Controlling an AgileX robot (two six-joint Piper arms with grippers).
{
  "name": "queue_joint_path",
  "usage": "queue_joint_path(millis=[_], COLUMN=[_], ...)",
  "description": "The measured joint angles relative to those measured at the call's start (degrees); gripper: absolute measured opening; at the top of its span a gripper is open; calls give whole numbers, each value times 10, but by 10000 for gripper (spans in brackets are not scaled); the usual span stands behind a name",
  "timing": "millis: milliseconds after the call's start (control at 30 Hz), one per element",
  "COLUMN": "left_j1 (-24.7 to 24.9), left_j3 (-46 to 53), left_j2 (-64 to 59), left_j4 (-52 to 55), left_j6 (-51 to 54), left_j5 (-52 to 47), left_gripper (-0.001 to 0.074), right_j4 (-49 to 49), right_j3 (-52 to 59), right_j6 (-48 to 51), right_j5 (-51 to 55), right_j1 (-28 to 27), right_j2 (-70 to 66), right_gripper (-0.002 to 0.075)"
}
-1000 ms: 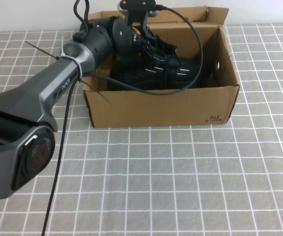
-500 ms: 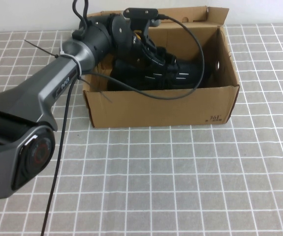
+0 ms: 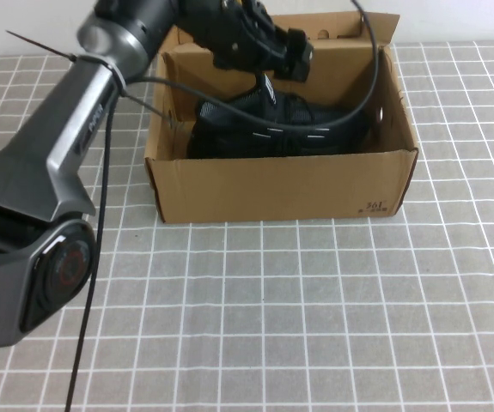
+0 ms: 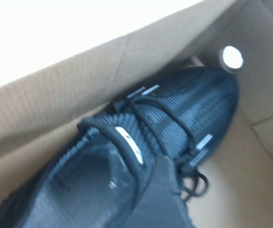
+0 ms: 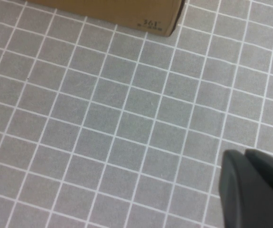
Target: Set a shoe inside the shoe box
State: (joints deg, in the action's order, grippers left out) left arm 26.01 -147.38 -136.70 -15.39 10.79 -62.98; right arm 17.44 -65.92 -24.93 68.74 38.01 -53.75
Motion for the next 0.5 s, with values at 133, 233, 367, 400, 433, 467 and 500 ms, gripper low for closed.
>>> queue_joint_path(millis=[133, 233, 367, 400, 433, 467, 500], left_j1=[0, 0, 0, 0, 0, 0, 0], left_j3=[-61, -89, -96, -95, -94, -92, -91], left_j2=[0, 0, 13, 18, 25, 34, 45], left_j4=[7, 30, 96, 109, 122, 131, 136], left_j6=[-31, -36, -20, -18, -17, -14, -11], left_j5=[-69, -85, -91, -94, -95, -95, -96], left_gripper=[471, 353, 113, 80, 51, 32, 20], right_j4=[0, 0, -6, -11, -17, -23, -27], right_j3=[0, 0, 0, 0, 0, 0, 0], right_j6=[1, 4, 8, 8, 8, 8, 10], right_j5=[0, 0, 3, 6, 8, 11, 14], right_j1=[0, 0, 0, 0, 0, 0, 0], right_j2=[0, 0, 0, 0, 3, 6, 9], right_gripper=[-16, -16, -16, -16, -16, -16, -16])
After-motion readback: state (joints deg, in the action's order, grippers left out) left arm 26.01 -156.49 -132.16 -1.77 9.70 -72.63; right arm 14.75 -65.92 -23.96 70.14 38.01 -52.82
